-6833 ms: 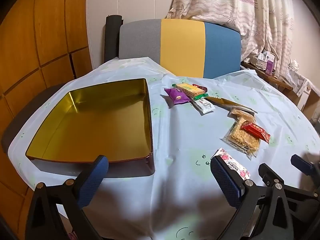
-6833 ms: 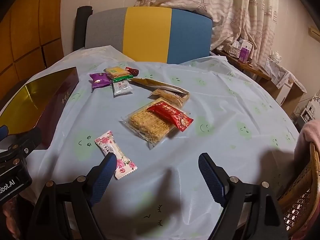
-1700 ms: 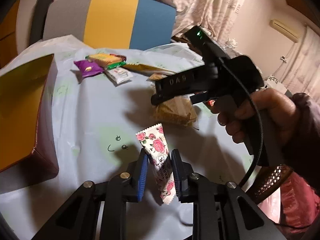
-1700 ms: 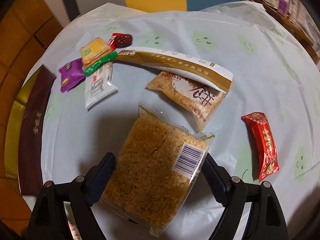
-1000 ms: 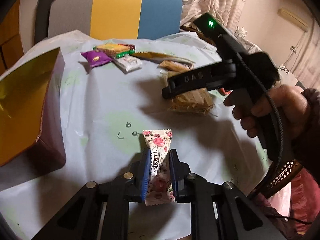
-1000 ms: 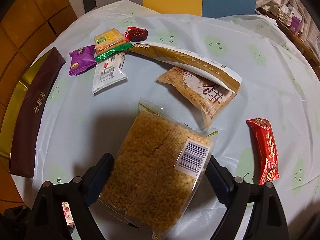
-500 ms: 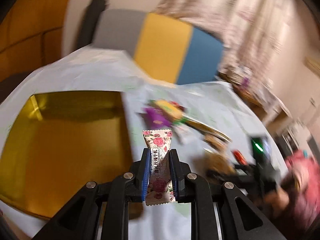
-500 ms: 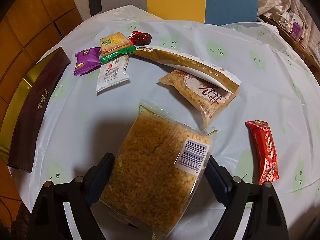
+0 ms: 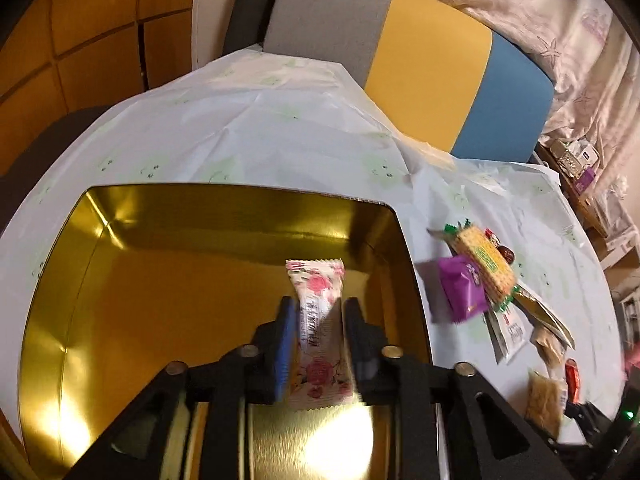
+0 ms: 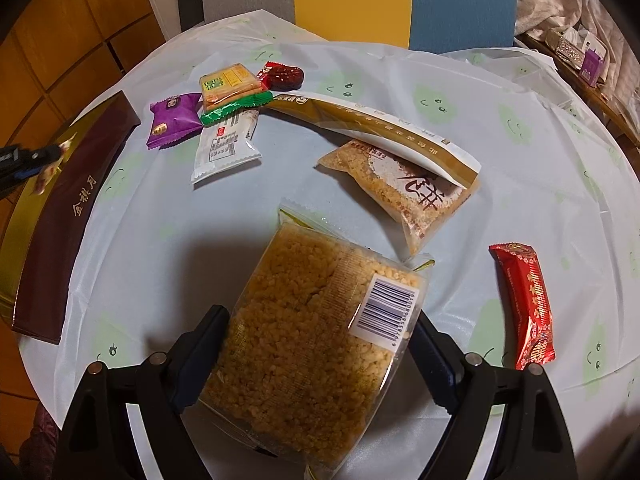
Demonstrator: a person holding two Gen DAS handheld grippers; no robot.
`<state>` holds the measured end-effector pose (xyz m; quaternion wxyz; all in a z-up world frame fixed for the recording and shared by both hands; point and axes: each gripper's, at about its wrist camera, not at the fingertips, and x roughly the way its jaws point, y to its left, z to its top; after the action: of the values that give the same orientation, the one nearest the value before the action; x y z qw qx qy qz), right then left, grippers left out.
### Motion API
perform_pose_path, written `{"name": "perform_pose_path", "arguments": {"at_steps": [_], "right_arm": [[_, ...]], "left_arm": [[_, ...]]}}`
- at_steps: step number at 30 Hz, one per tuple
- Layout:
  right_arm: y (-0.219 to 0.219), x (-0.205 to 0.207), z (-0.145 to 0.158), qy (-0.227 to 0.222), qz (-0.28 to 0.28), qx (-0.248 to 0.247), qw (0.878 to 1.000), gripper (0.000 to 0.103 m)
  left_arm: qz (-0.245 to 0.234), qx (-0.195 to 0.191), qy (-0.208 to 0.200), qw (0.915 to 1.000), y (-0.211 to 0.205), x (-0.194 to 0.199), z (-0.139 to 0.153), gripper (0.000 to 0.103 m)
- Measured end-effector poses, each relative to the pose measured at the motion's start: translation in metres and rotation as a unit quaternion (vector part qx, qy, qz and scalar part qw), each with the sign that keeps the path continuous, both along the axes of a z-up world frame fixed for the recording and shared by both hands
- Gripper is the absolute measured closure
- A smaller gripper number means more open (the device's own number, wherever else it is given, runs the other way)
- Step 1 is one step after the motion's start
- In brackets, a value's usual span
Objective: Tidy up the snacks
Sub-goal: 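Grasp the pink floral bar with the left tool and drop it into the gold tin, then carry the rice cracker bag into the gold tin and open the right tool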
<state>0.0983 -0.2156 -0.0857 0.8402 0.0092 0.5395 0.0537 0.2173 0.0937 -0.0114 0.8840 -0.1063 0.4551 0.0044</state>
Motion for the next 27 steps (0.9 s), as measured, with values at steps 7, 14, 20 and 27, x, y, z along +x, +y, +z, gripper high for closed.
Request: {"name": "perform_pose_path", "arguments": {"at_steps": [7, 14, 20, 27], "right_arm": [[0.001, -0.001, -0.001, -0.004, -0.002, -0.002, 1.0, 0.014], [0.001, -0.006, -0.002, -0.014, -0.004, 0.0, 1.0, 0.015], [-0.002, -0.008, 0.0, -0.016, 0.0, 0.0, 1.0, 0.017], [-0.005, -0.008, 0.003, -0.011, 0.014, -0.001, 1.0, 0.023]], "left_arm": [[-0.013, 0.011, -0.066, 0.9976, -0.008, -0.029, 0.024, 0.047], [-0.139, -0.016, -0.133, 0.9811, -0.065, -0.113, 0.044, 0.047], [-0.234, -0.015, -0.12, 0.9646, -0.121, -0.169, 0.017, 0.052], [-0.265, 0.021, -0.073, 0.9612, -0.15, -0.191, -0.033, 0.059]]}}
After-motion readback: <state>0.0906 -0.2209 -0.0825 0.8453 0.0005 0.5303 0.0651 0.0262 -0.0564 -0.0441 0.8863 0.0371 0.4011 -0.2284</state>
